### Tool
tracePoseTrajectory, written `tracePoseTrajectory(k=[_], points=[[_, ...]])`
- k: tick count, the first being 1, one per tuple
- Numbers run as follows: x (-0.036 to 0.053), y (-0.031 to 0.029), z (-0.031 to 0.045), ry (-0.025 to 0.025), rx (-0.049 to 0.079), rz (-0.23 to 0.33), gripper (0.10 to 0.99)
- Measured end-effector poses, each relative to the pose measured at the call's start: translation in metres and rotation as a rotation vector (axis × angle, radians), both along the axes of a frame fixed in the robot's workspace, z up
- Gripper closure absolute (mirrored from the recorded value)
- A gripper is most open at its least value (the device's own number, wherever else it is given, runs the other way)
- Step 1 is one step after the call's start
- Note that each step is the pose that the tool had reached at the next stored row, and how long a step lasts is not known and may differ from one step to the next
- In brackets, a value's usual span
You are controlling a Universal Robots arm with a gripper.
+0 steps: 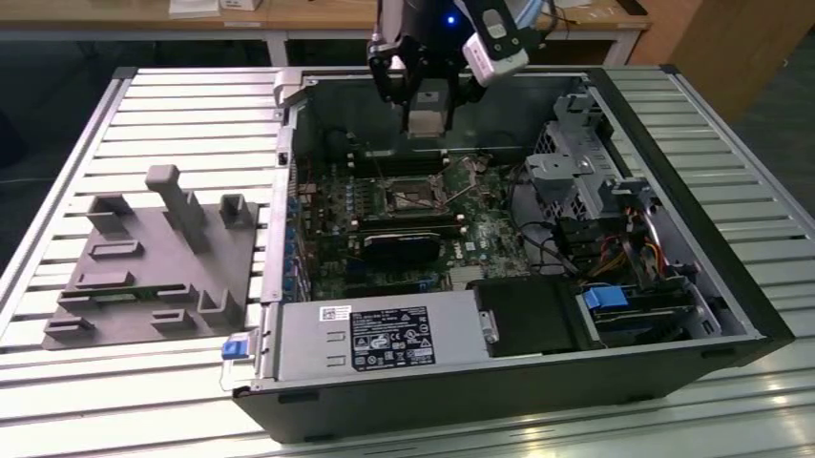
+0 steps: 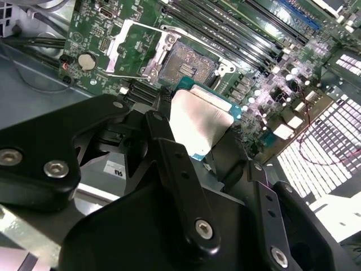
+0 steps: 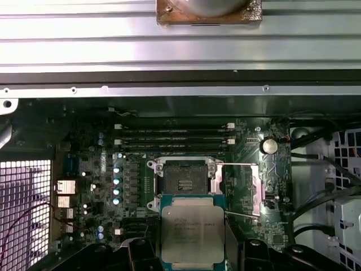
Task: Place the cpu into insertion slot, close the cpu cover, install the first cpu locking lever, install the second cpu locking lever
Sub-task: 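Place the cpu into insertion slot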
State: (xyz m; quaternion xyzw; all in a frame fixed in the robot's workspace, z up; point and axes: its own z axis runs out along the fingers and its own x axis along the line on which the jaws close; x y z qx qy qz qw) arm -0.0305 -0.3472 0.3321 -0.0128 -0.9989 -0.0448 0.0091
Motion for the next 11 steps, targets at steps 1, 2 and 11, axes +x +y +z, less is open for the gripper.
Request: tracePoseTrajectory(k=[1, 2, 11], points=[[-0.0001, 0.0000, -0.0018, 0.0000, 0.000, 0.000, 0.553], [-0.0002, 0.0000, -0.0036, 0.0000, 0.000, 0.000, 0.553], [-0.0009, 0.0000, -0.0193, 0.0001, 0.000, 0.000, 0.553]])
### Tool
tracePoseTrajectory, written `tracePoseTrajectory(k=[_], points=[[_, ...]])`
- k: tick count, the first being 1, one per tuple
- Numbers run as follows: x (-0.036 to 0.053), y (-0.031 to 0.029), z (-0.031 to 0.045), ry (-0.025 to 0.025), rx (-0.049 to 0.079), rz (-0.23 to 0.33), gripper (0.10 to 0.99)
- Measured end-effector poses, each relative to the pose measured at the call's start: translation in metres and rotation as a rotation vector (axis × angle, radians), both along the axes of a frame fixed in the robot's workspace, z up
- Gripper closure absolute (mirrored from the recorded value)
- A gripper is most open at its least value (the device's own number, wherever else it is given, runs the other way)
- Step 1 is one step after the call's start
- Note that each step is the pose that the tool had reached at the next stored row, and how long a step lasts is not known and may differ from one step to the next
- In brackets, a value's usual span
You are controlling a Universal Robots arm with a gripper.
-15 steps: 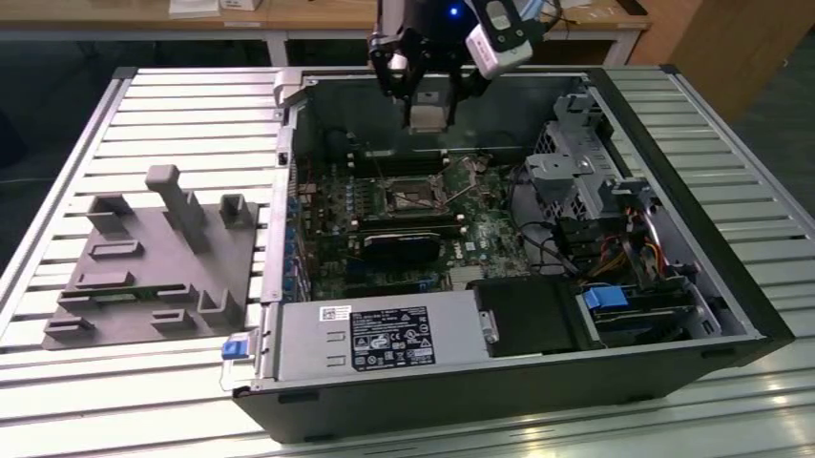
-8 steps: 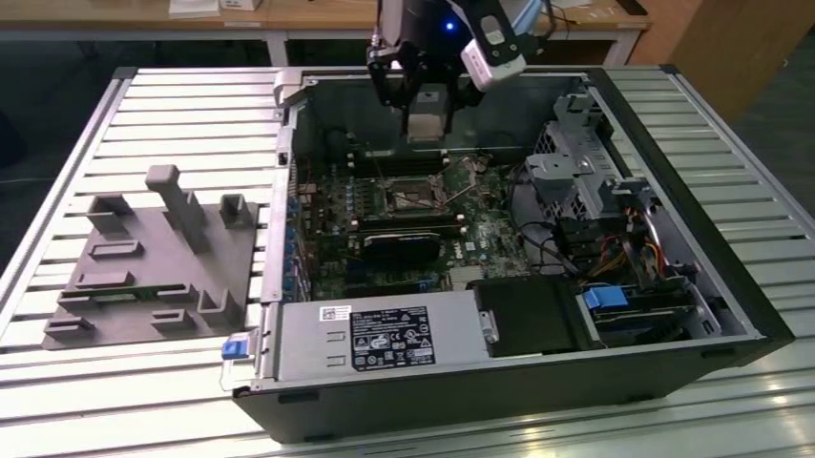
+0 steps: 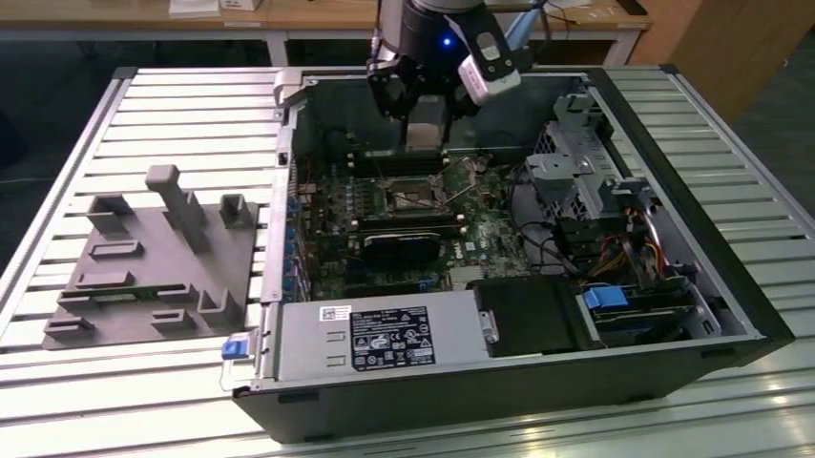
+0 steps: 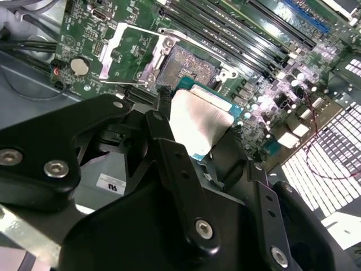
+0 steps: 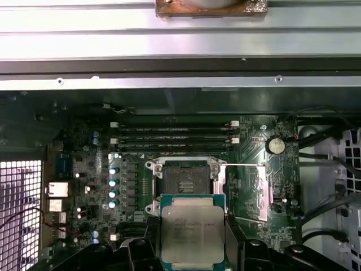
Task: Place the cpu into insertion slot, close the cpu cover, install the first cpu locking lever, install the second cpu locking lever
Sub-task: 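Place the cpu into insertion slot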
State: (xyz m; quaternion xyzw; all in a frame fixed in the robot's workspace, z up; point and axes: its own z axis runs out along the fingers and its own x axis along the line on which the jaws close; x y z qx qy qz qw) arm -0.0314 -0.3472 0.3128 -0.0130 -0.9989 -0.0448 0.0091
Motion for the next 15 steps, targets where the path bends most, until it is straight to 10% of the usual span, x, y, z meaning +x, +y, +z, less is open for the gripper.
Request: tracePoseTrajectory(k=[15], points=[[-0.0001, 0.0000, -0.0111, 0.0000, 0.000, -0.197, 0.553]])
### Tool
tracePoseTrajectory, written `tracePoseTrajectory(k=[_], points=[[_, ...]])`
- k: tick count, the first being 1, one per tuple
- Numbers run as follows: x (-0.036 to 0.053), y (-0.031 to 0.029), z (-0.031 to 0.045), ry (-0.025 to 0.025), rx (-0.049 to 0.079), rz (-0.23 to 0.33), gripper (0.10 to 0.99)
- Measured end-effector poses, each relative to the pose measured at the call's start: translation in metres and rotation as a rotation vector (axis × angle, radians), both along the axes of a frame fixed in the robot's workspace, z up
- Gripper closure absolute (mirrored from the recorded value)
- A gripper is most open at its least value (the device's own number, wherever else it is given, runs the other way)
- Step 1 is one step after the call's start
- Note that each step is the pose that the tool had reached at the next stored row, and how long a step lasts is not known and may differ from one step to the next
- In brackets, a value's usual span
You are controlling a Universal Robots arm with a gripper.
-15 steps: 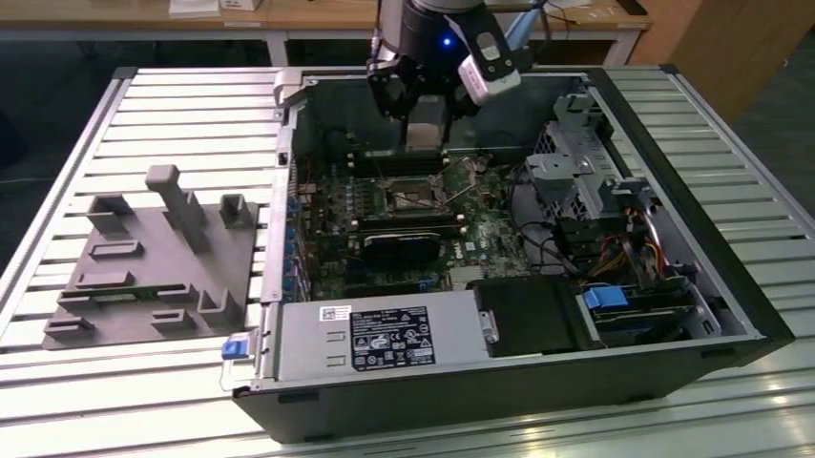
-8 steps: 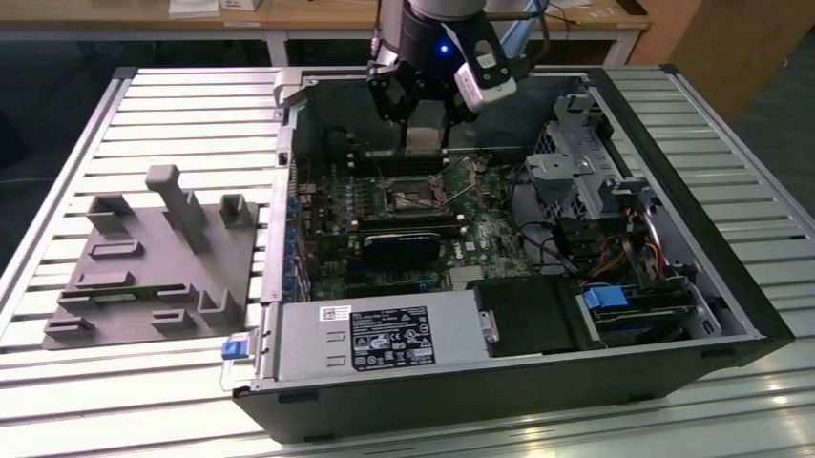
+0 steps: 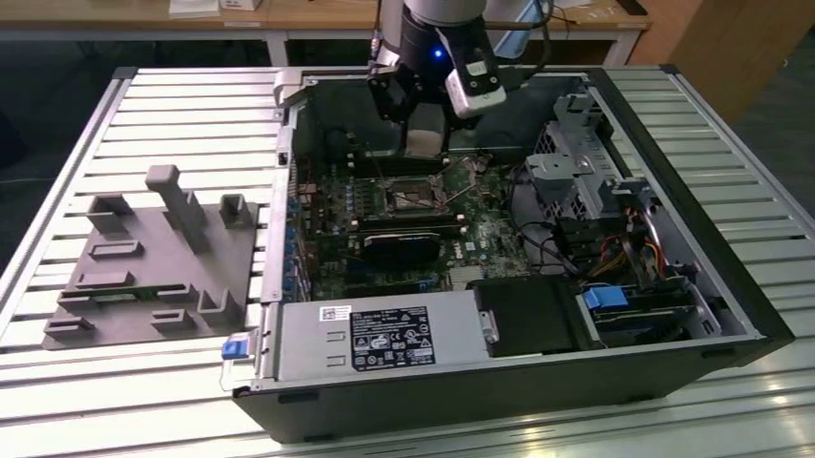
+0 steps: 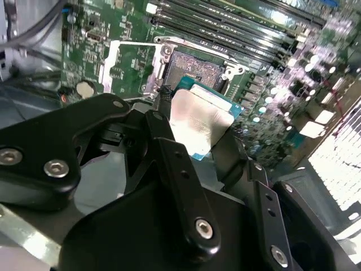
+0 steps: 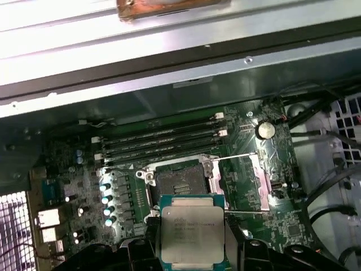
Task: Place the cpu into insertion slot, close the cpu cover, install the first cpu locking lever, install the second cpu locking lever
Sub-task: 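Place the cpu into insertion slot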
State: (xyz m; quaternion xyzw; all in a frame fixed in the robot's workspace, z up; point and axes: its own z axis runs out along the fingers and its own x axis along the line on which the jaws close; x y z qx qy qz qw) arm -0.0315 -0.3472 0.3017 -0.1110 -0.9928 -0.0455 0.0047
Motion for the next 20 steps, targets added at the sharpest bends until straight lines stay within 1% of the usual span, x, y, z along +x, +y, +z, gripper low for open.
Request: tracePoseTrajectory(k=[20], points=[[0.0000, 0.0000, -0.0099, 0.0000, 0.000, -0.365, 0.553]])
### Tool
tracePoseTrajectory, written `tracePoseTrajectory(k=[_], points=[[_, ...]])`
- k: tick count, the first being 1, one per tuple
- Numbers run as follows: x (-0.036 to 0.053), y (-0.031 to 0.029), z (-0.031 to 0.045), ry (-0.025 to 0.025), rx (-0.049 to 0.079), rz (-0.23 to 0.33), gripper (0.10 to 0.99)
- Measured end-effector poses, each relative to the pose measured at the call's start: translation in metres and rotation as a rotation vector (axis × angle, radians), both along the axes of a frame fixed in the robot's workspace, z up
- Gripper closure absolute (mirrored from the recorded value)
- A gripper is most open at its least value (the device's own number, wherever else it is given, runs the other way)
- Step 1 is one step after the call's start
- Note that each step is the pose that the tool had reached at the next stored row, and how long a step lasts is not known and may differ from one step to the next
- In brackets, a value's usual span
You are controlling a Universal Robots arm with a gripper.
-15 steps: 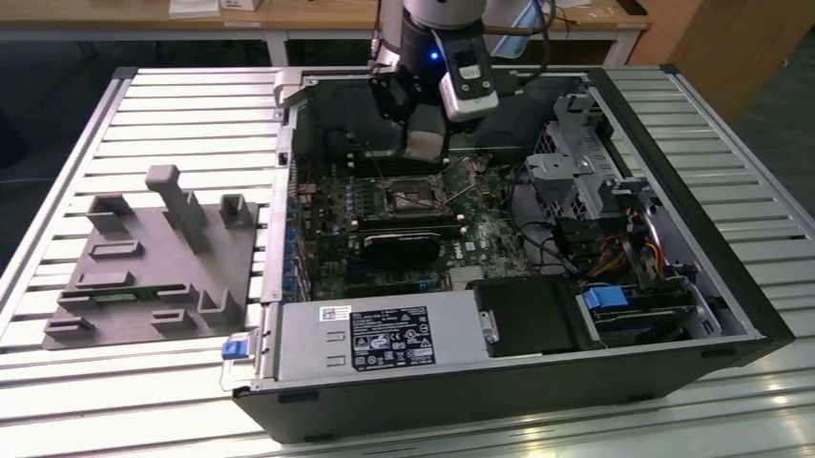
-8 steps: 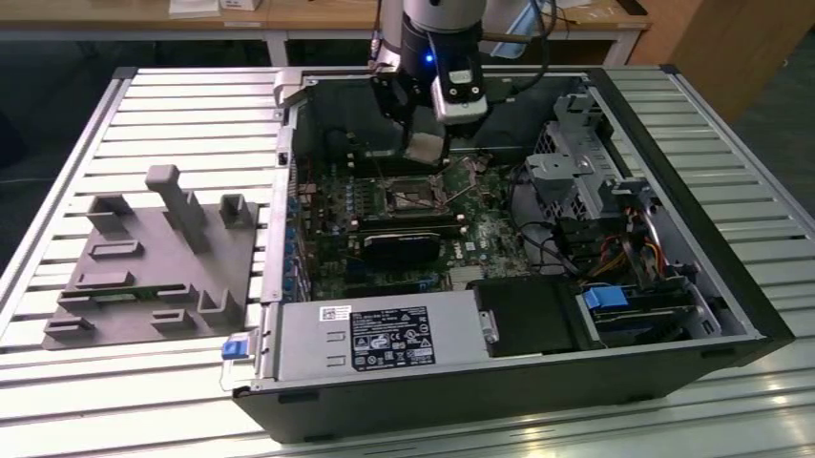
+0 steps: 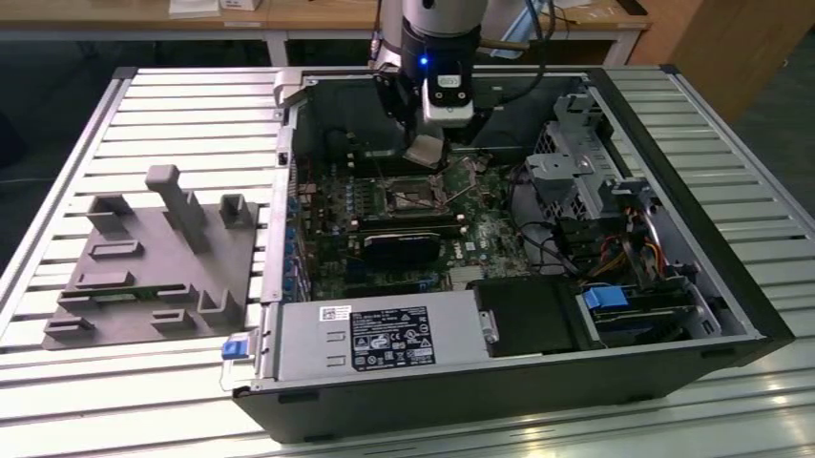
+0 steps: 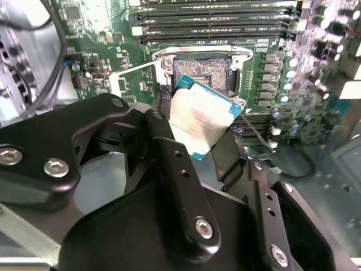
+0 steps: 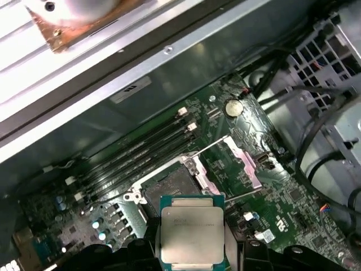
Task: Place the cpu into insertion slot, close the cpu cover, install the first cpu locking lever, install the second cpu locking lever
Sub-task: 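Place the cpu into insertion slot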
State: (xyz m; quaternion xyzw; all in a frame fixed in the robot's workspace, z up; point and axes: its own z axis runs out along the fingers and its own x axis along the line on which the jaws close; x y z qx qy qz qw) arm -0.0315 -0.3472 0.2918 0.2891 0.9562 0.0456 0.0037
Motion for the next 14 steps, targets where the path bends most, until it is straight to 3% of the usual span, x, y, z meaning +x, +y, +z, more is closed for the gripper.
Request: tracePoseTrajectory(k=[14], points=[[0.0000, 0.0000, -0.0069, 0.0000, 0.000, -0.253, 0.553]])
